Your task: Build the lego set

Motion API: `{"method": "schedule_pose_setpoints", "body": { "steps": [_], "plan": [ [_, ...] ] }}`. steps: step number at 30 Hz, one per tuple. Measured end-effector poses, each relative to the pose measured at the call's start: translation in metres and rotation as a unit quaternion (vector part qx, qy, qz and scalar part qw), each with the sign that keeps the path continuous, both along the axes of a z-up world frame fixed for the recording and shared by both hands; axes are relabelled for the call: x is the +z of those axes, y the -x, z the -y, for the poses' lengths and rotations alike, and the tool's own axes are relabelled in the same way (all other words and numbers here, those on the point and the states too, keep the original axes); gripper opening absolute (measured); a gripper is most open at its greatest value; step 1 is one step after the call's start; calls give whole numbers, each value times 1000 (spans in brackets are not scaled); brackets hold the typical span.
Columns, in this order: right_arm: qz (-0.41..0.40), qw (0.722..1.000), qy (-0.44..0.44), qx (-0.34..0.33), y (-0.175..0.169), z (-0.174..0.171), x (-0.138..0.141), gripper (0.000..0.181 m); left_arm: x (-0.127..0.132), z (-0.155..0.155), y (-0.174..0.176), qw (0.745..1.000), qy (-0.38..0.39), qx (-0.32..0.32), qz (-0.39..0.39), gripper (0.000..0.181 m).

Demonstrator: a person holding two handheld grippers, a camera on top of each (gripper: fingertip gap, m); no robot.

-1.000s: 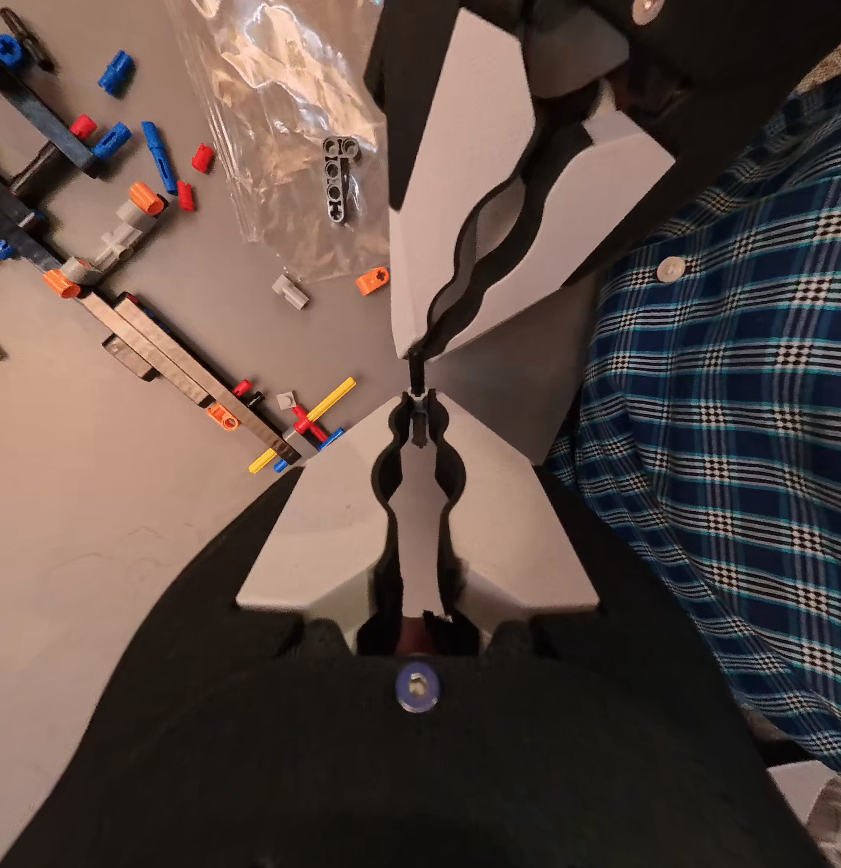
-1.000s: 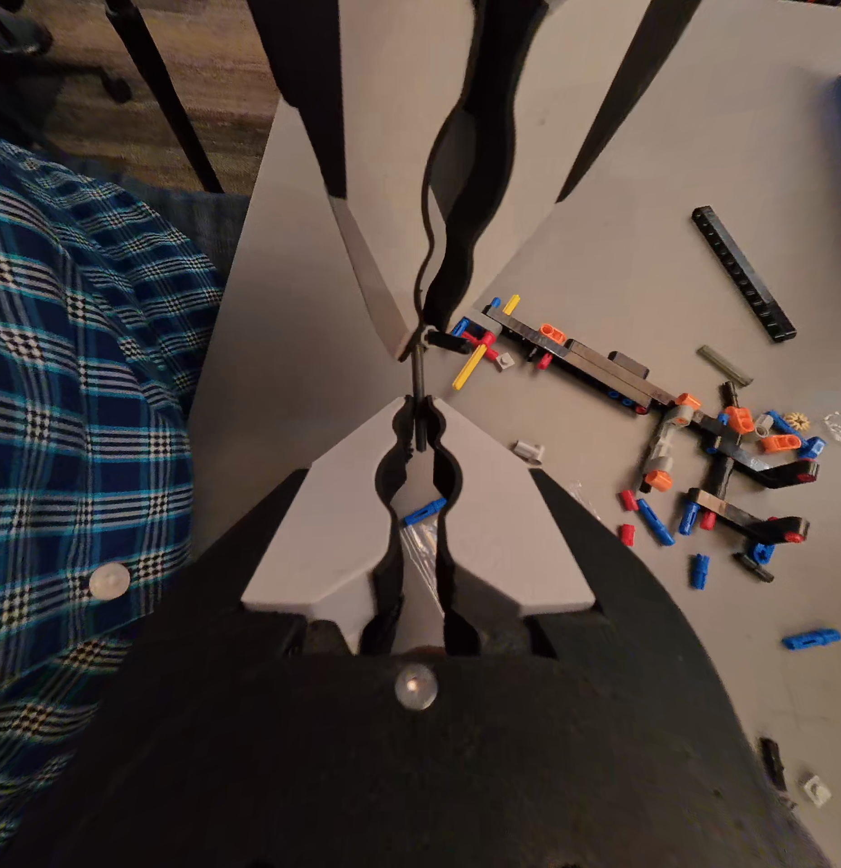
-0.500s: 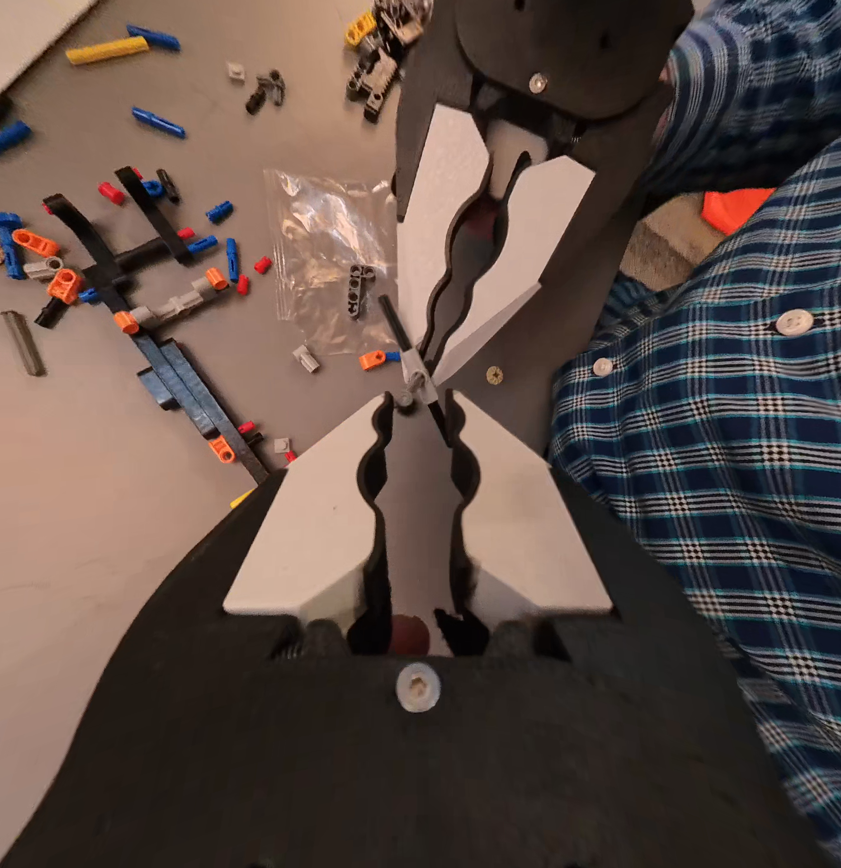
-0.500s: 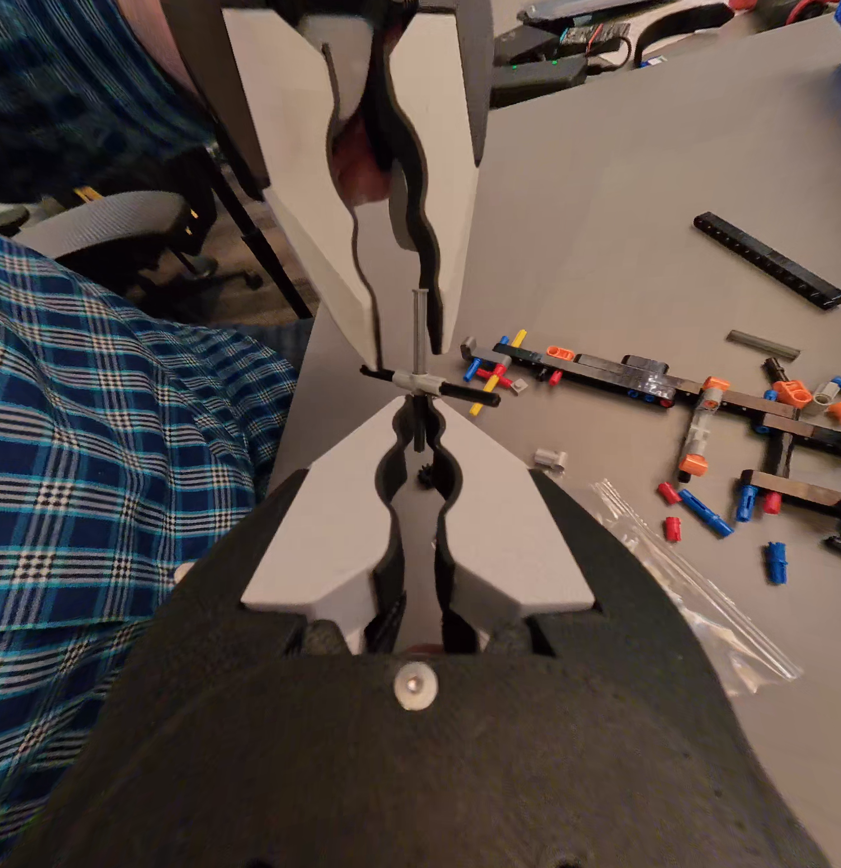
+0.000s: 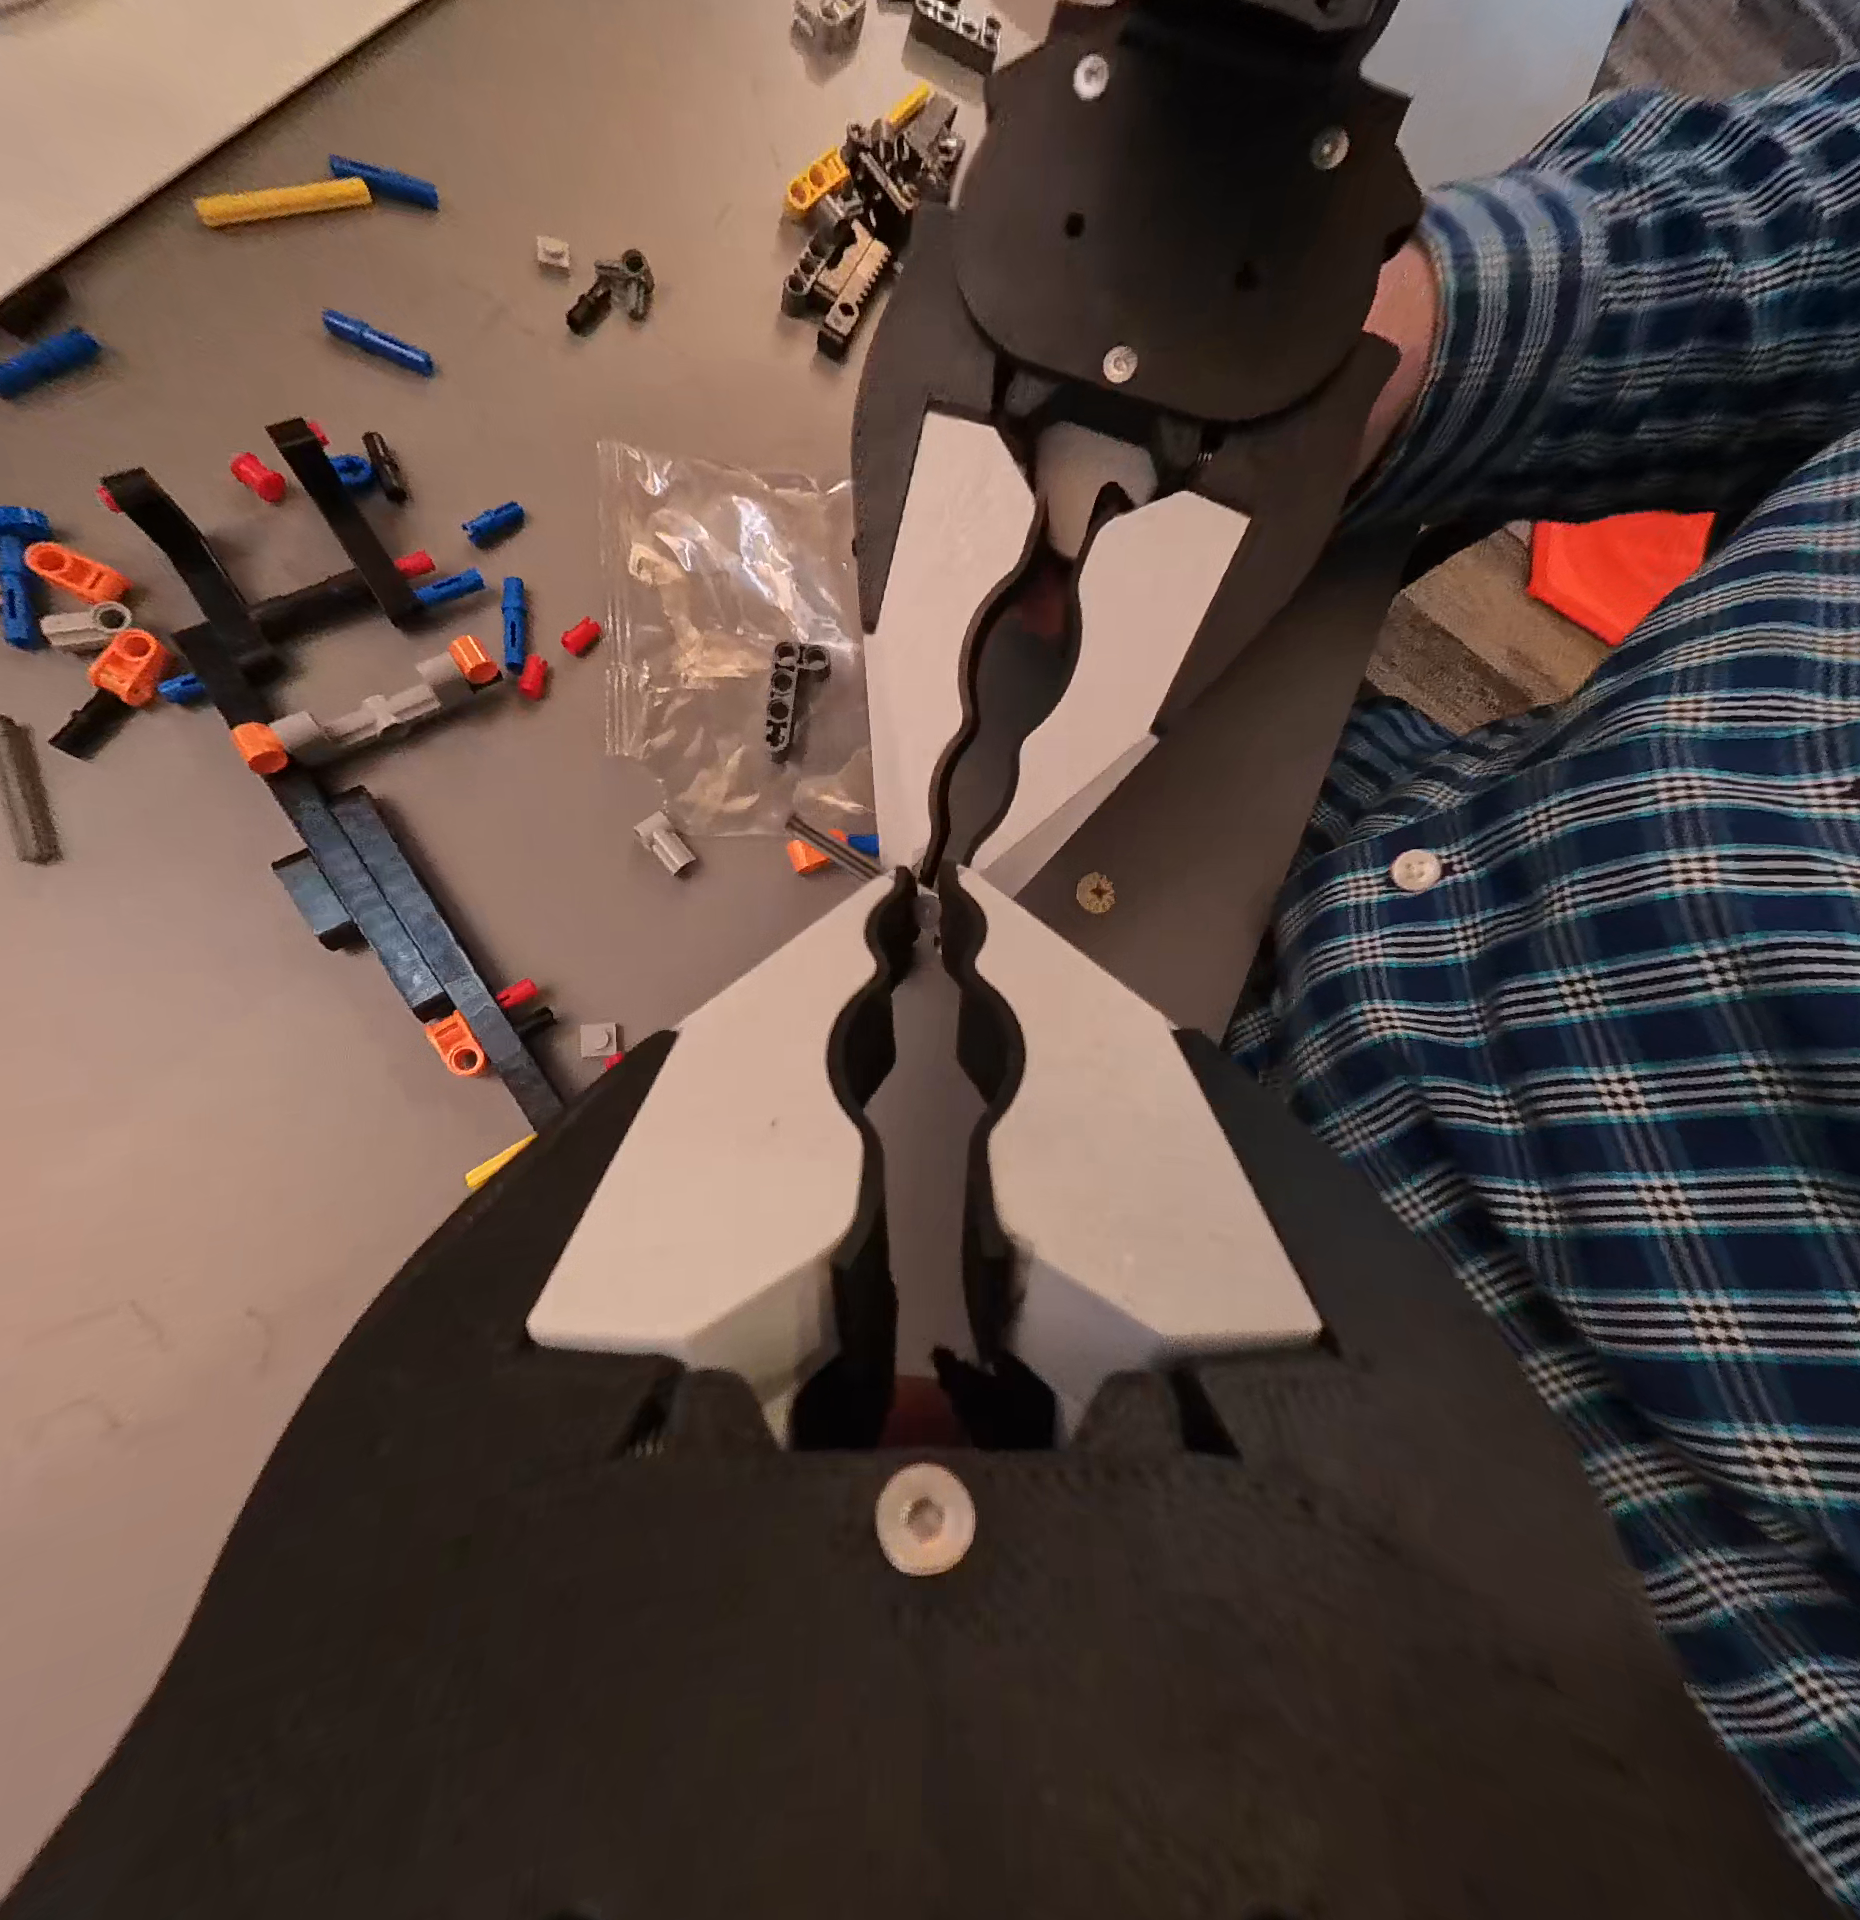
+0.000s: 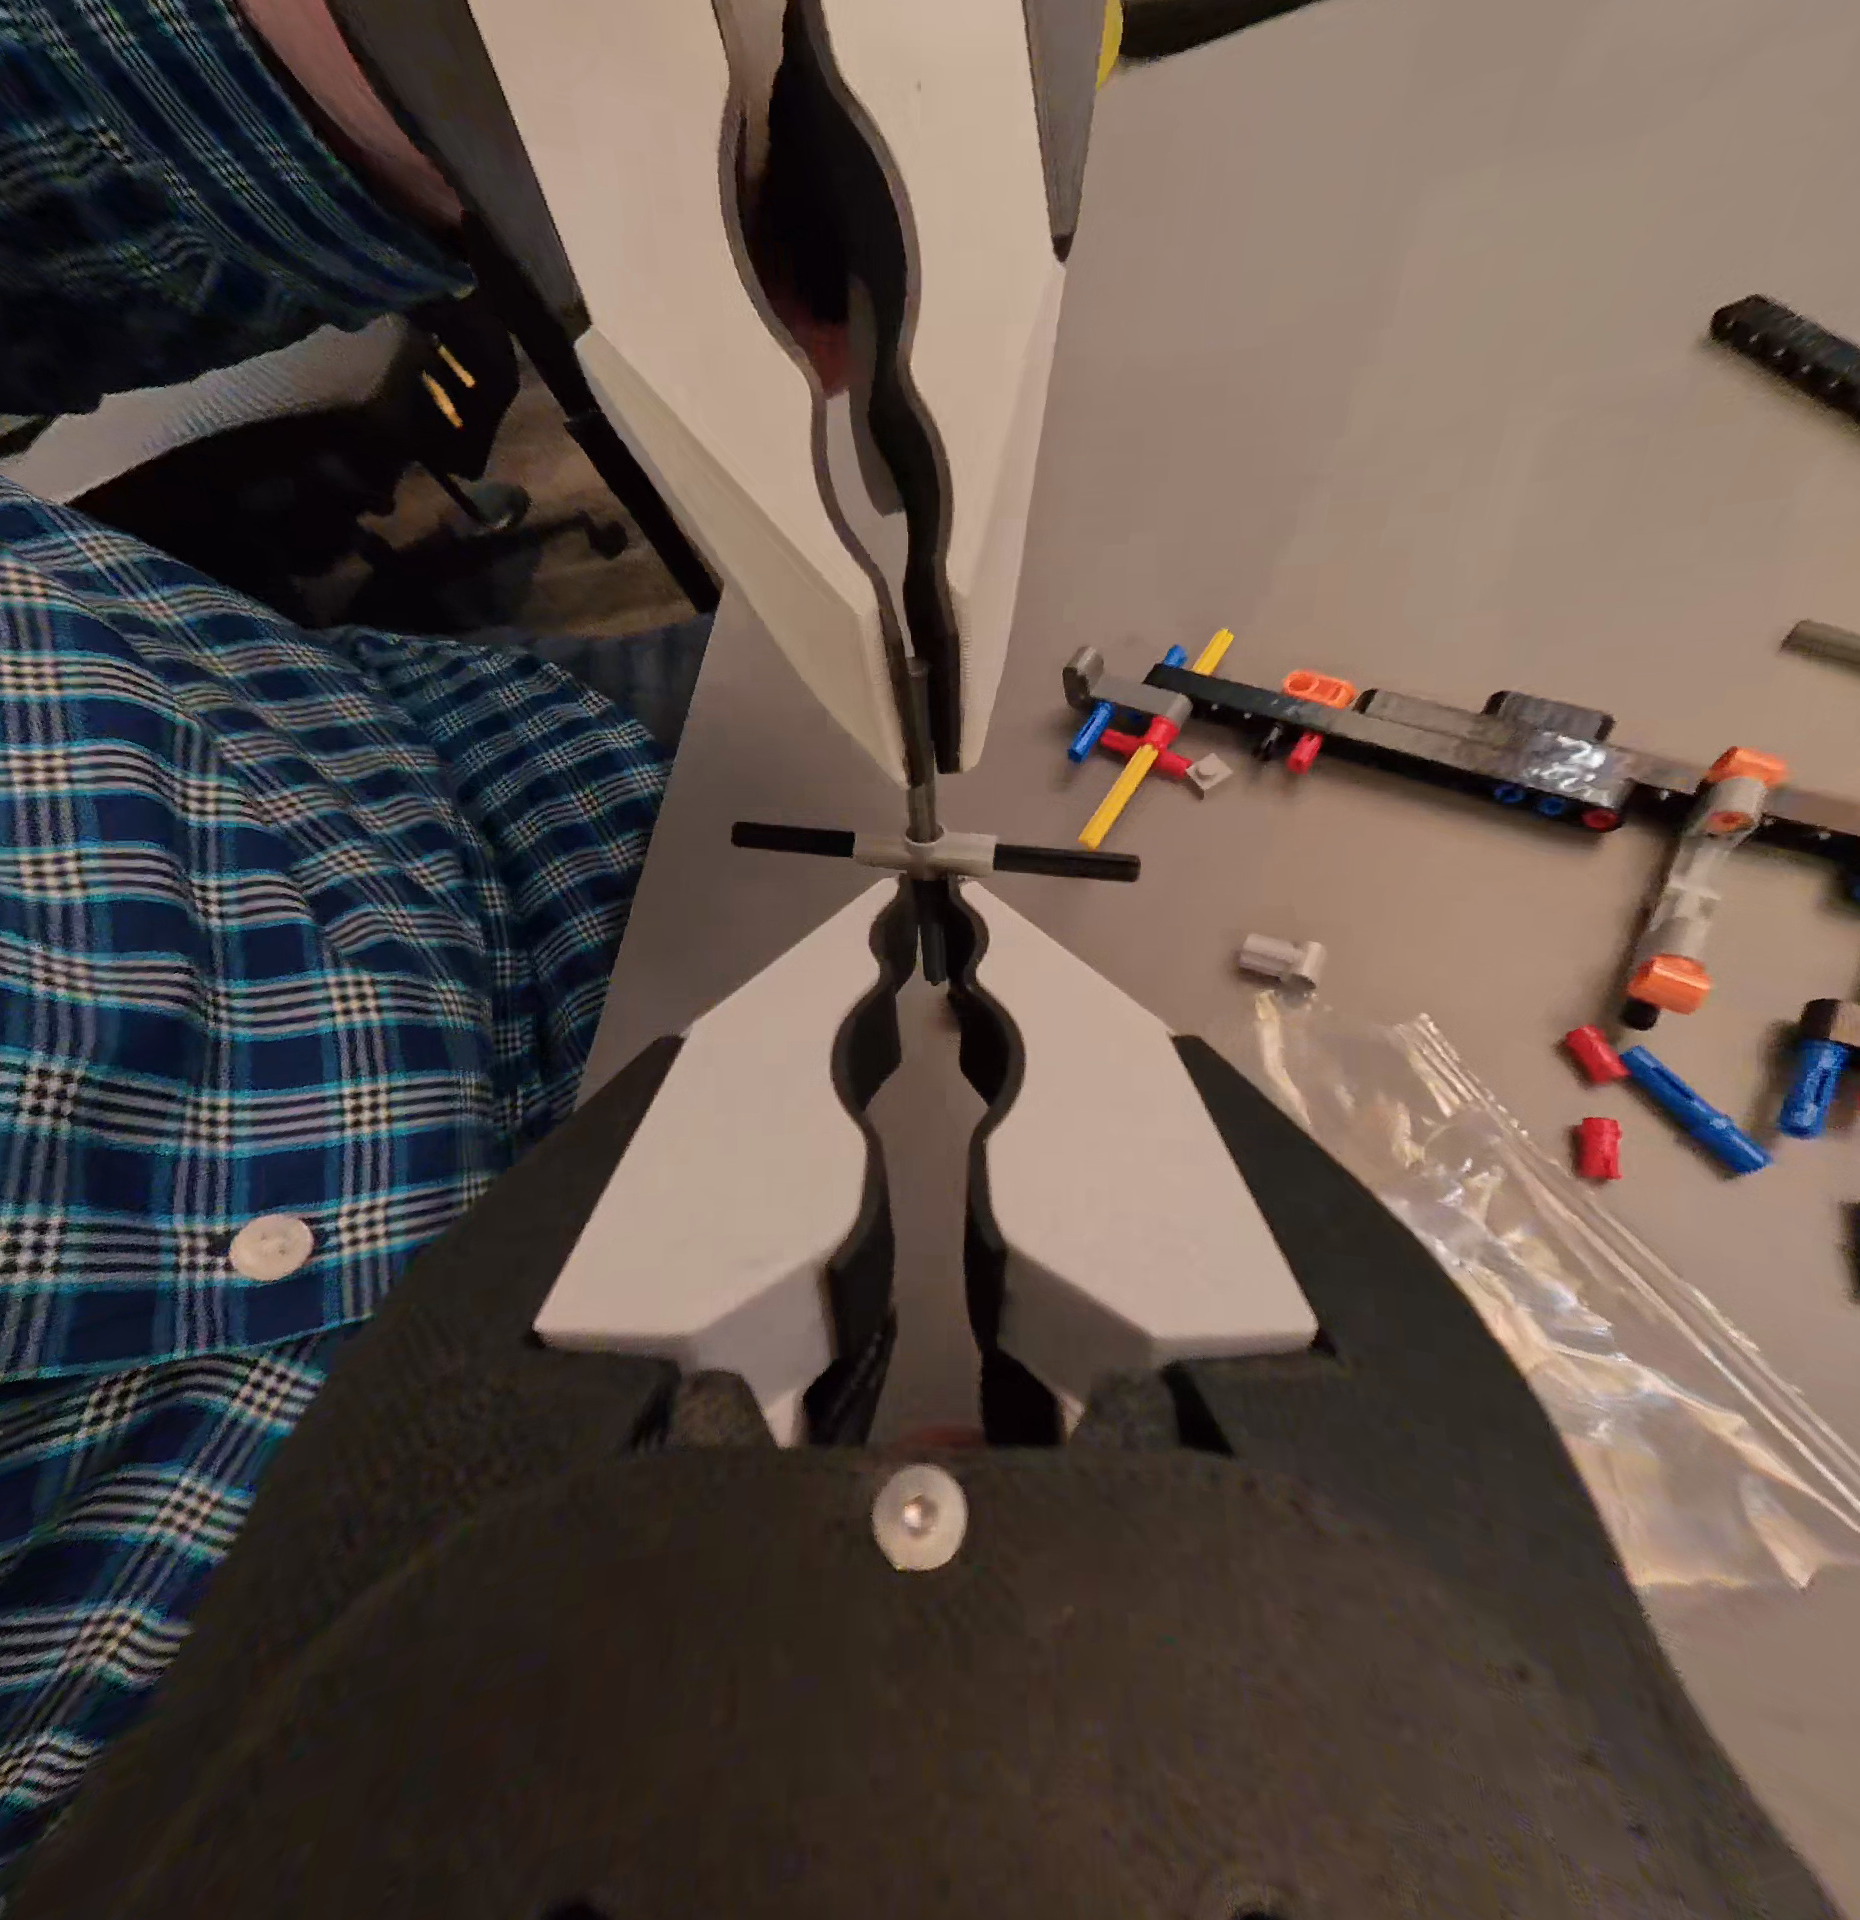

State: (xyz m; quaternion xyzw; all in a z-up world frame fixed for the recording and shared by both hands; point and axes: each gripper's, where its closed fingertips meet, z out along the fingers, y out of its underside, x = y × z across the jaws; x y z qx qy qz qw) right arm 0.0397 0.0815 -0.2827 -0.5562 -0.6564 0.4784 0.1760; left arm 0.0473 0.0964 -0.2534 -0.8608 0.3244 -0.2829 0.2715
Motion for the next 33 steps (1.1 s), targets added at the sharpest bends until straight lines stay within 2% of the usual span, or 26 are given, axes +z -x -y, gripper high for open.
{"method": "schedule_pose_setpoints", "body": {
  "steps": [4, 9, 13, 20, 33],
  "plan": [
    [22, 1000, 14, 15, 0, -1, -6, 2, -6, -3, -2, 1000, 10, -9, -14, 2],
    [48, 995, 85, 36, -2, 0, -10, 4, -16, -2, -4, 999, 34, -22, -30, 2],
    [63, 991, 104, 47, -1, -1, -10, 4, -20, -3, -4, 998, 44, -25, -46, 2],
    [46, 992, 111, 47, 3, -3, -5, 3, -15, -6, -1, 996, 38, -26, -73, 2],
    [36, 996, 63, 48, 1, -2, -9, 3, -19, -4, -3, 995, 12, -4, -100, 2]
  ]
}}
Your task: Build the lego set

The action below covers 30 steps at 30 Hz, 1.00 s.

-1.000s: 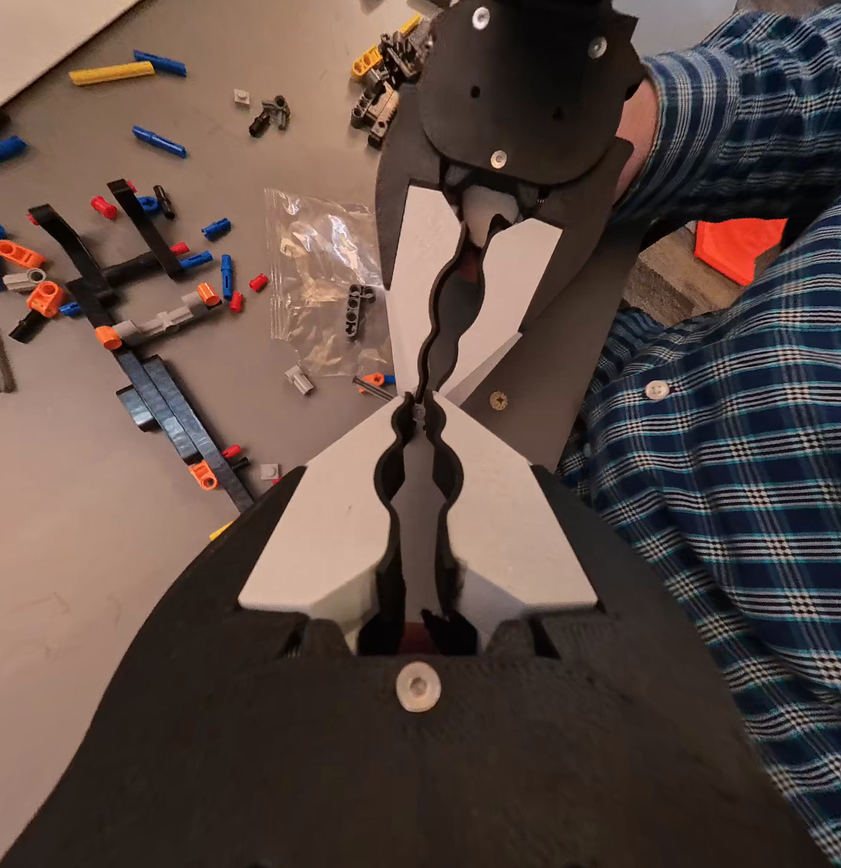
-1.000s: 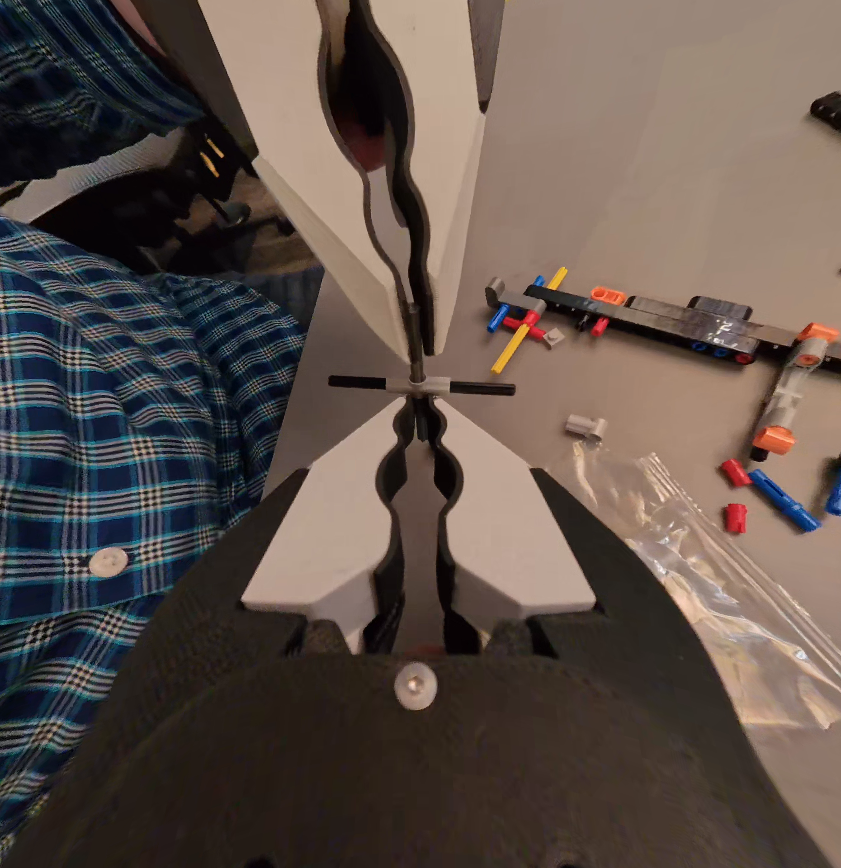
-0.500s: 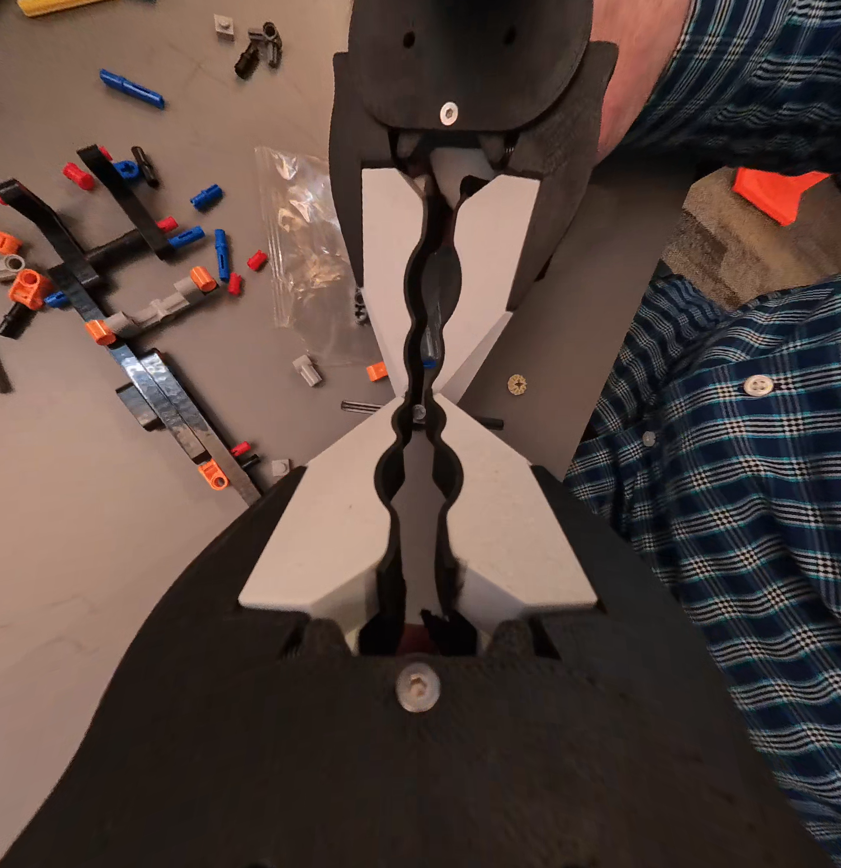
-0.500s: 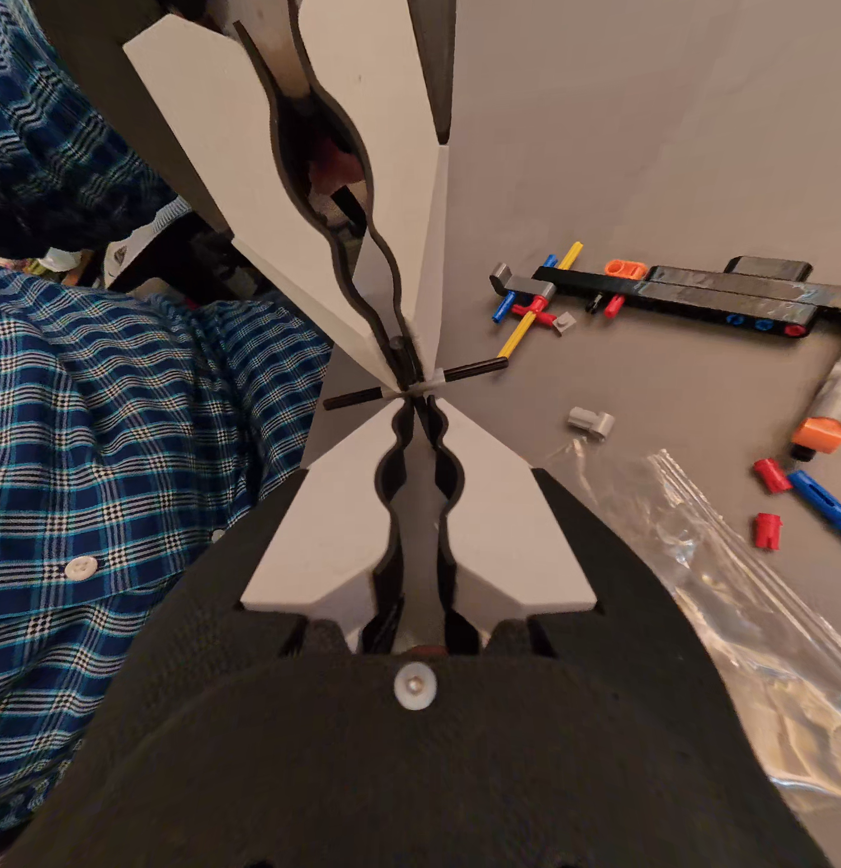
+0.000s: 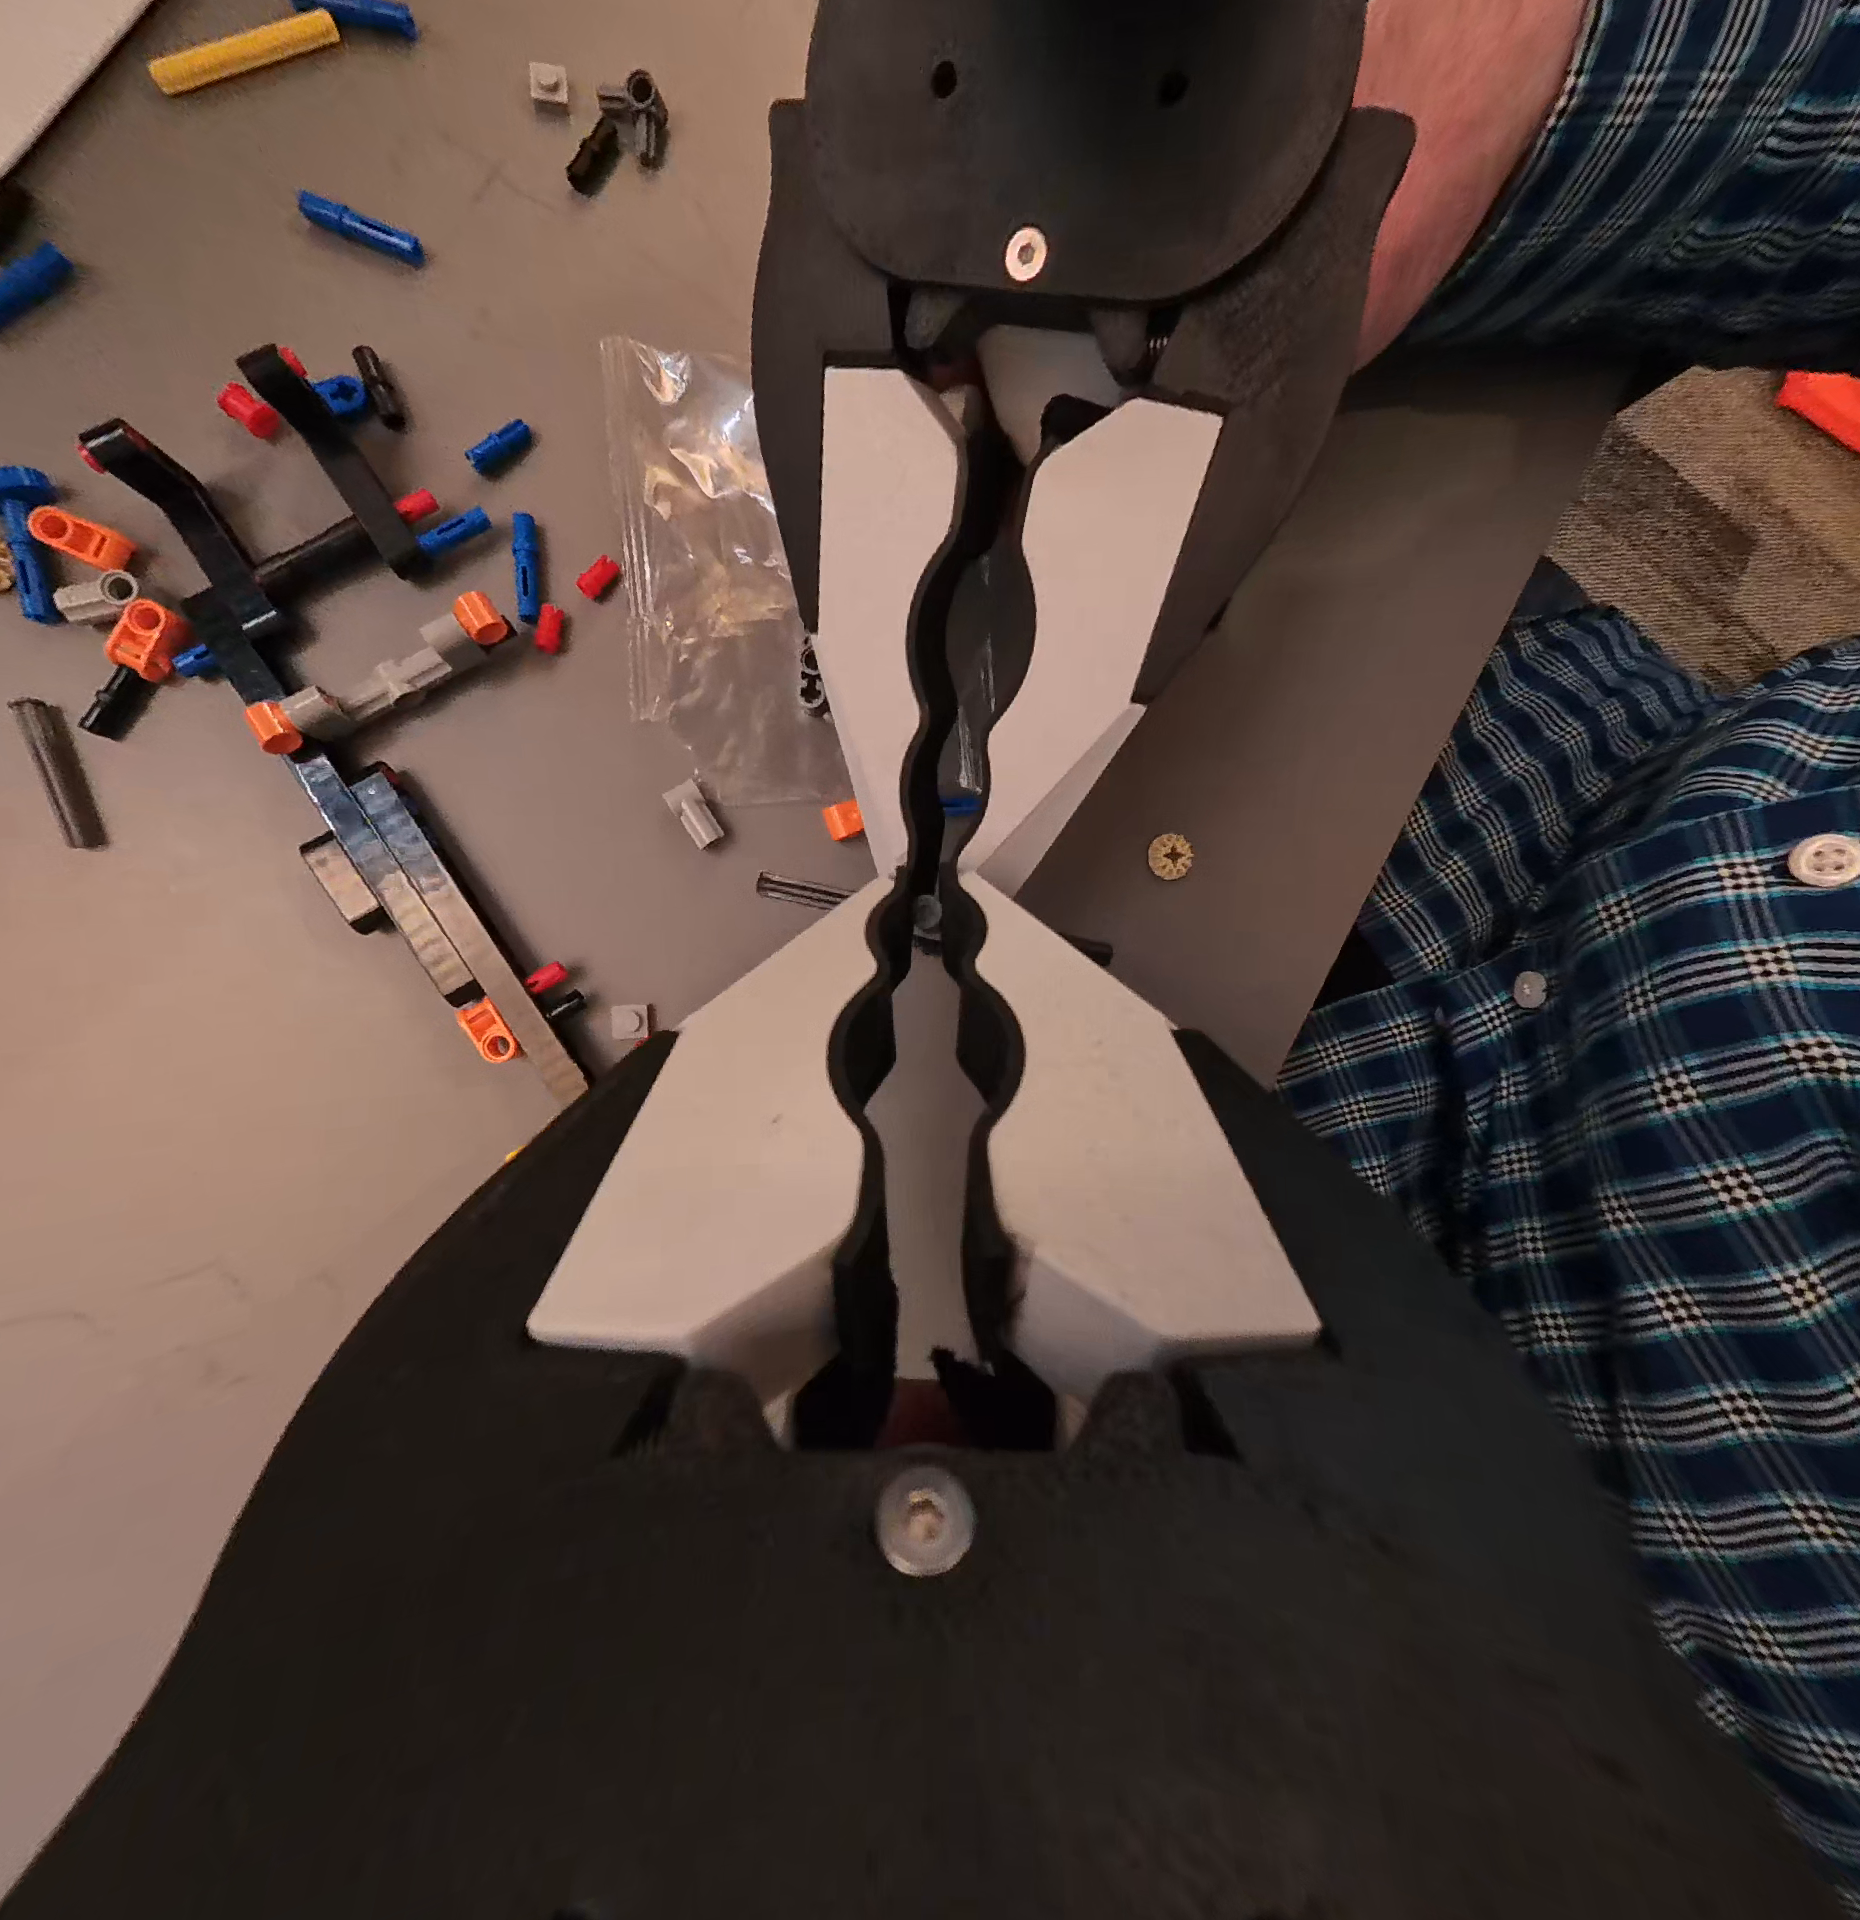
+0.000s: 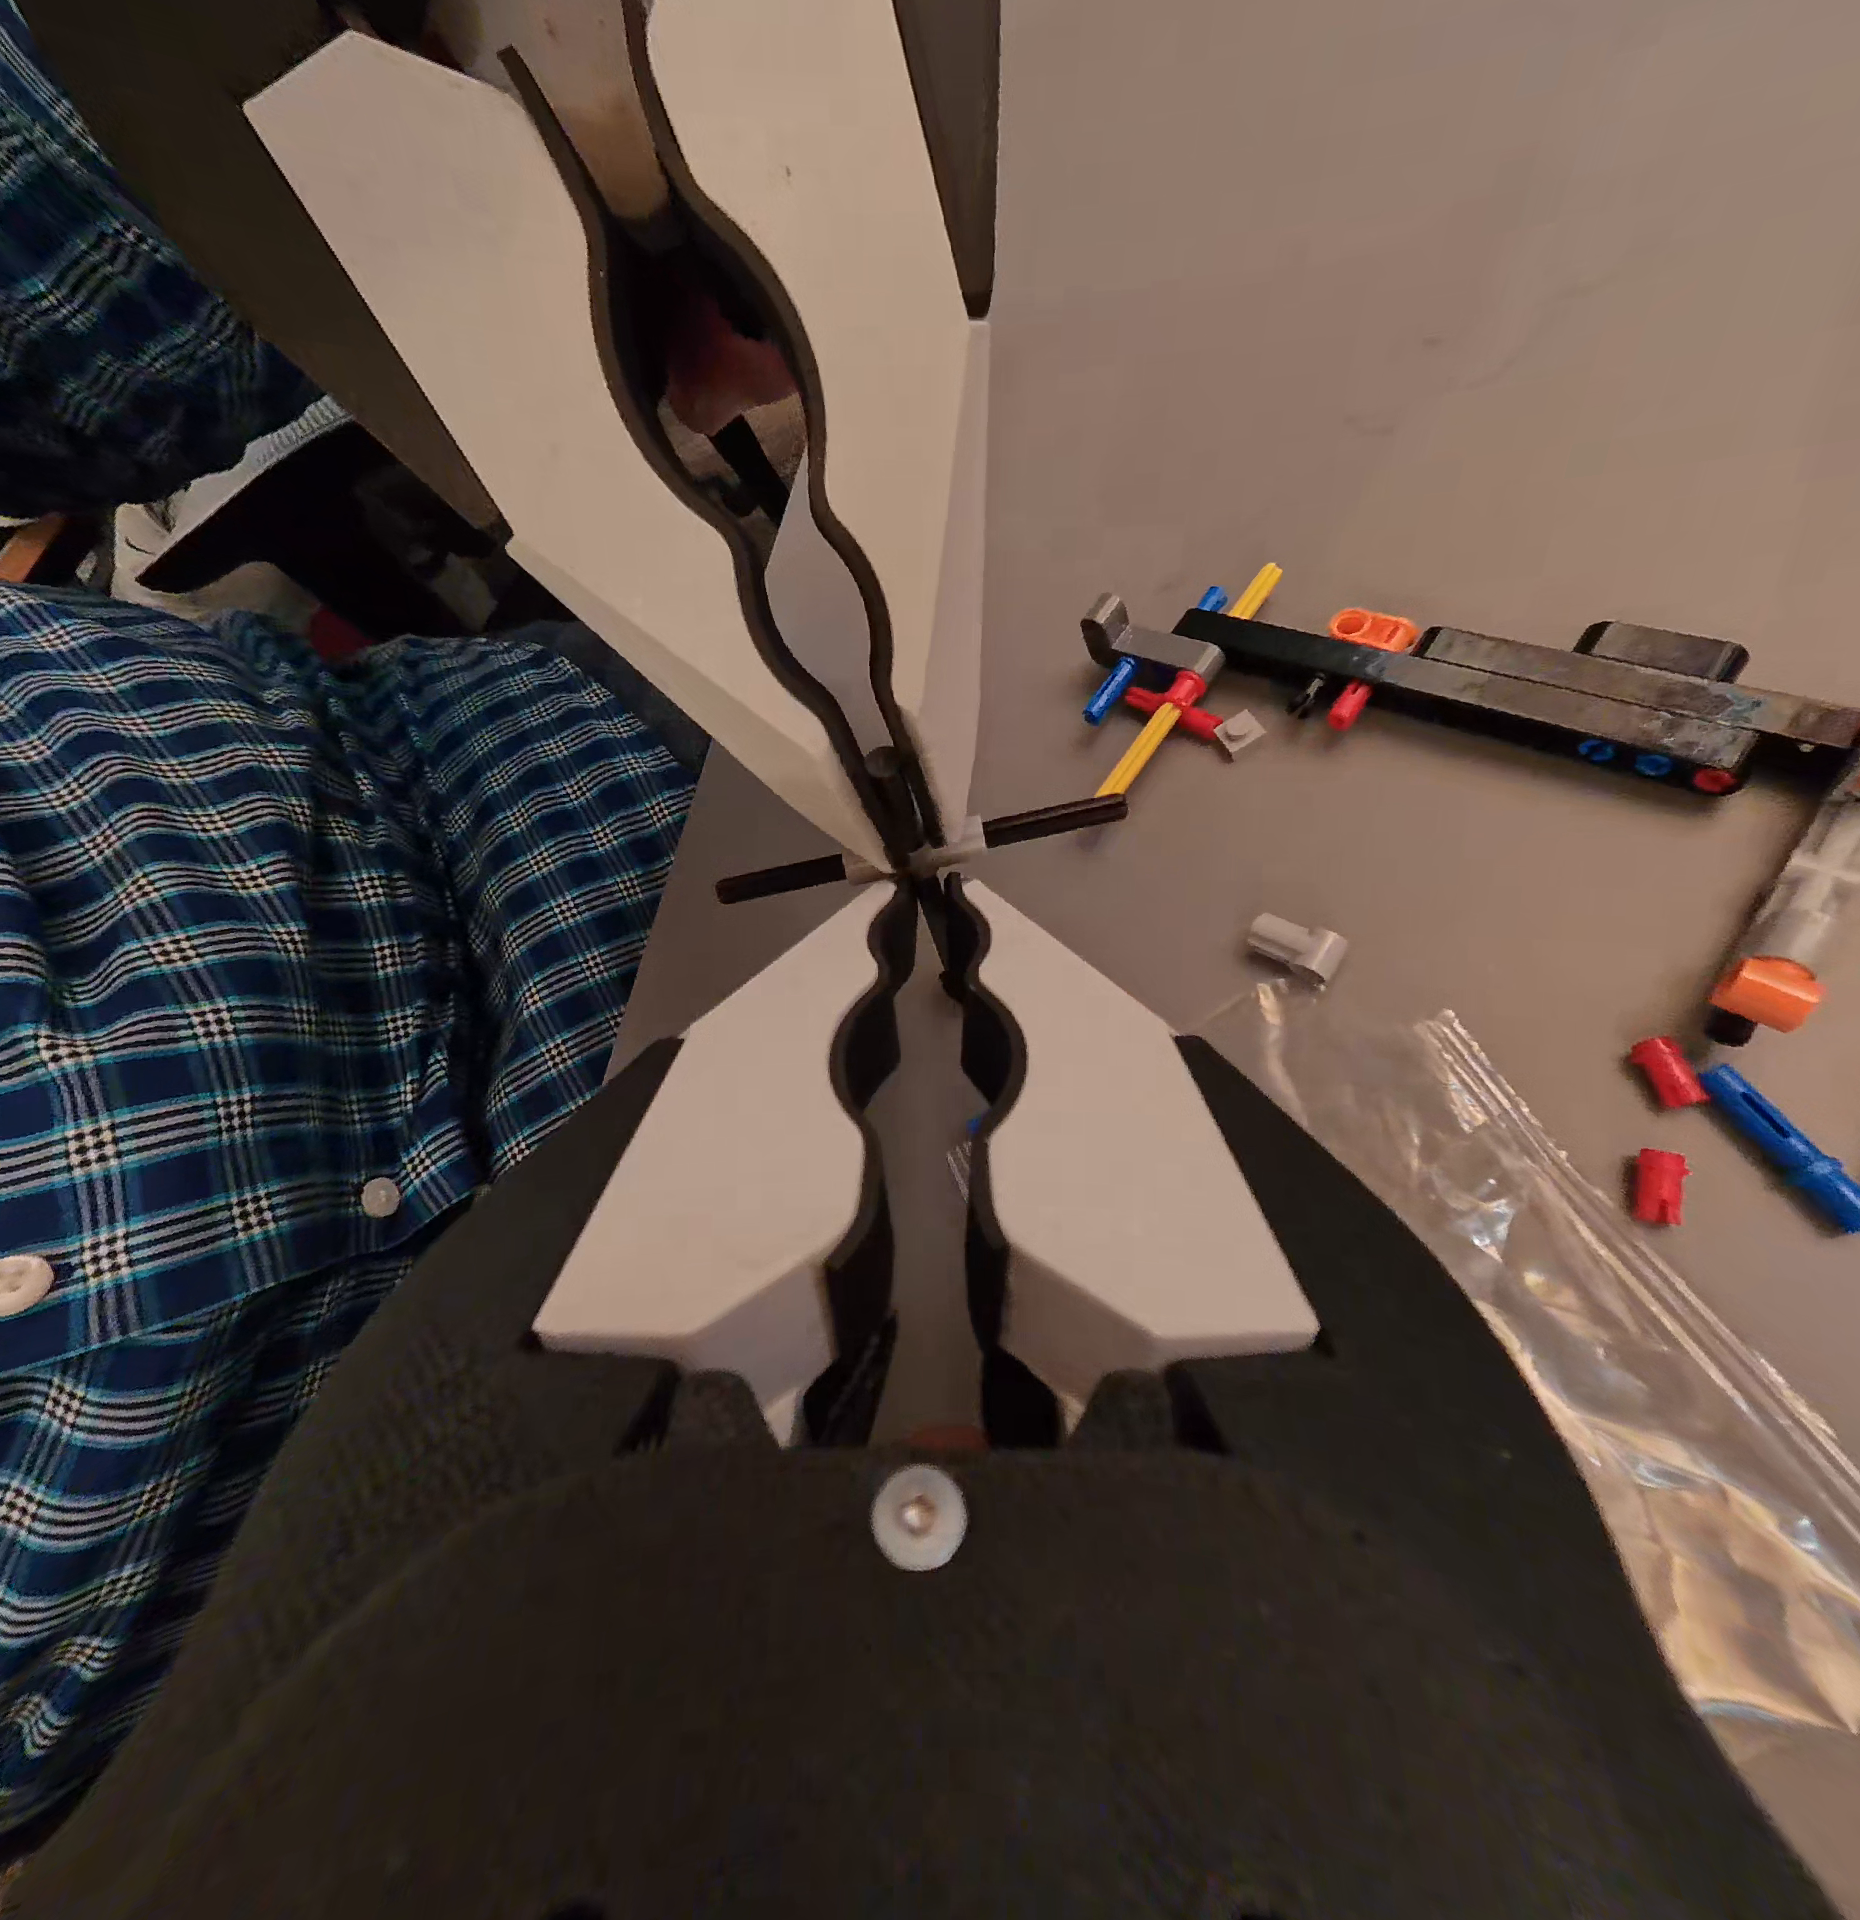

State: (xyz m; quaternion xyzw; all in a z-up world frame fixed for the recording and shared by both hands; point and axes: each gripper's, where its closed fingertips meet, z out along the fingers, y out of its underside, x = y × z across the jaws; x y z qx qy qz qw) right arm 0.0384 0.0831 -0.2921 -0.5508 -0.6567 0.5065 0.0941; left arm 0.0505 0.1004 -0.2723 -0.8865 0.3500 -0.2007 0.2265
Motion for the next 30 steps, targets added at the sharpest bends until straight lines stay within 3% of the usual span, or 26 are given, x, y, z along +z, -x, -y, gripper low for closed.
{"method": "schedule_pose_setpoints", "body": {
  "steps": [19, 30],
  "plan": [
    [-19, 997, -70, -12, -1, 0, -3, 2, -2, 2, -3, 999, -40, -22, -20, 2],
    [-68, 979, -190, -30, -3, 1, -3, 1, -1, 7, -9, 993, -97, -57, -29, 2]
  ]
}}
